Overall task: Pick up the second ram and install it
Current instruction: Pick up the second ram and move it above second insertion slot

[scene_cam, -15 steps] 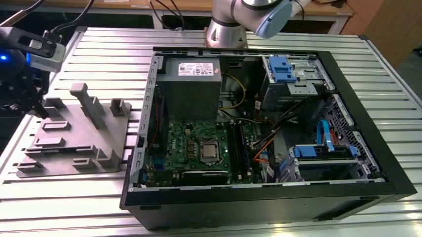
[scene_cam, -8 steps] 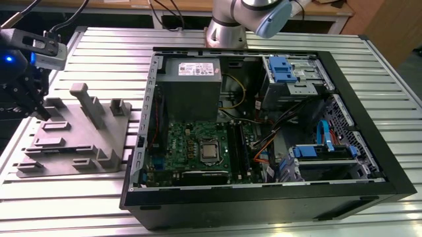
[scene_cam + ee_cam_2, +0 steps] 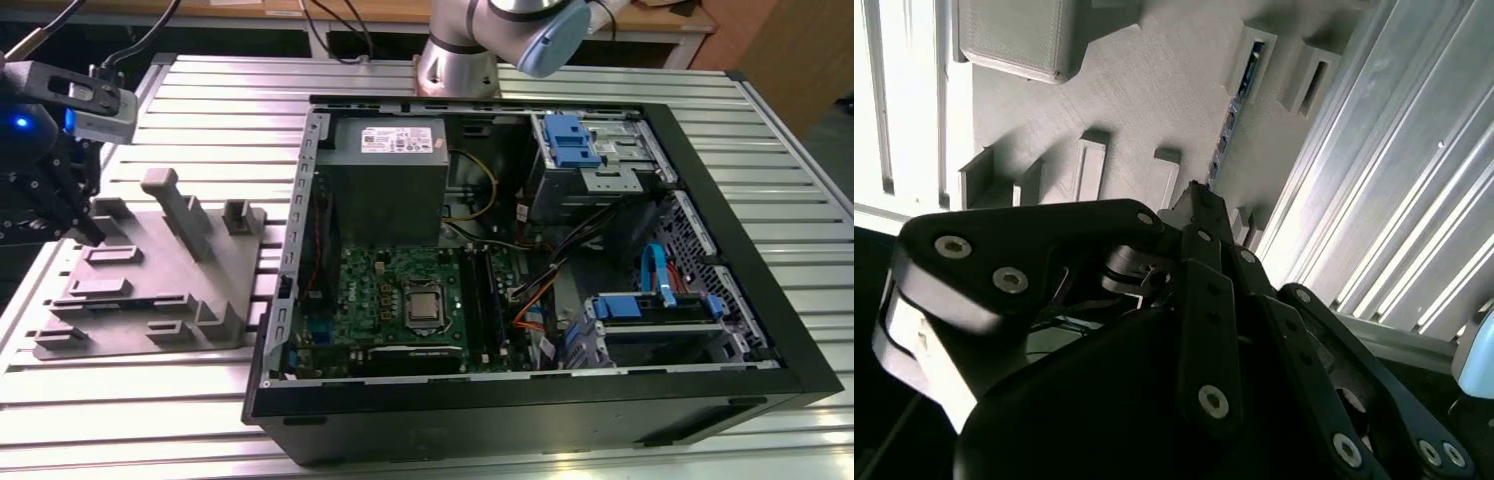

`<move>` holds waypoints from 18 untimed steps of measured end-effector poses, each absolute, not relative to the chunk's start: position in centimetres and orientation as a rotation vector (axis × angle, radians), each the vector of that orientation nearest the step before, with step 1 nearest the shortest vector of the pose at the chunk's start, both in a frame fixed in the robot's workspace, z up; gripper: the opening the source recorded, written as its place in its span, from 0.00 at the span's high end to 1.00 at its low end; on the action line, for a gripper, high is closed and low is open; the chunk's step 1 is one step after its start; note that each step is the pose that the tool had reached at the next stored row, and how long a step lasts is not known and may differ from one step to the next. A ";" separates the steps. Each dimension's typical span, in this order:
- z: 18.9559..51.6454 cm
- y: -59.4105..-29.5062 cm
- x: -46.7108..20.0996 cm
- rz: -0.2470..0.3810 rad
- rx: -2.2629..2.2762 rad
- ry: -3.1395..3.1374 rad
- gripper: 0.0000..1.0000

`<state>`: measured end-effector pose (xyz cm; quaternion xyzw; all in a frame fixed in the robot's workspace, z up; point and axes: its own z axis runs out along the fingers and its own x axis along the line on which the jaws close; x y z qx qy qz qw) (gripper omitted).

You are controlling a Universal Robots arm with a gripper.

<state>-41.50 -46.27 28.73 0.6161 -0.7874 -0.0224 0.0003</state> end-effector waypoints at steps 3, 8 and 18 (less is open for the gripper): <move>28.6 -46.3 -41.5 -0.058 1.948 -2.478 0.90; 28.1 -46.3 -41.5 -0.049 1.975 -2.466 0.90; 26.9 -46.3 -41.9 -0.044 2.003 -2.449 0.90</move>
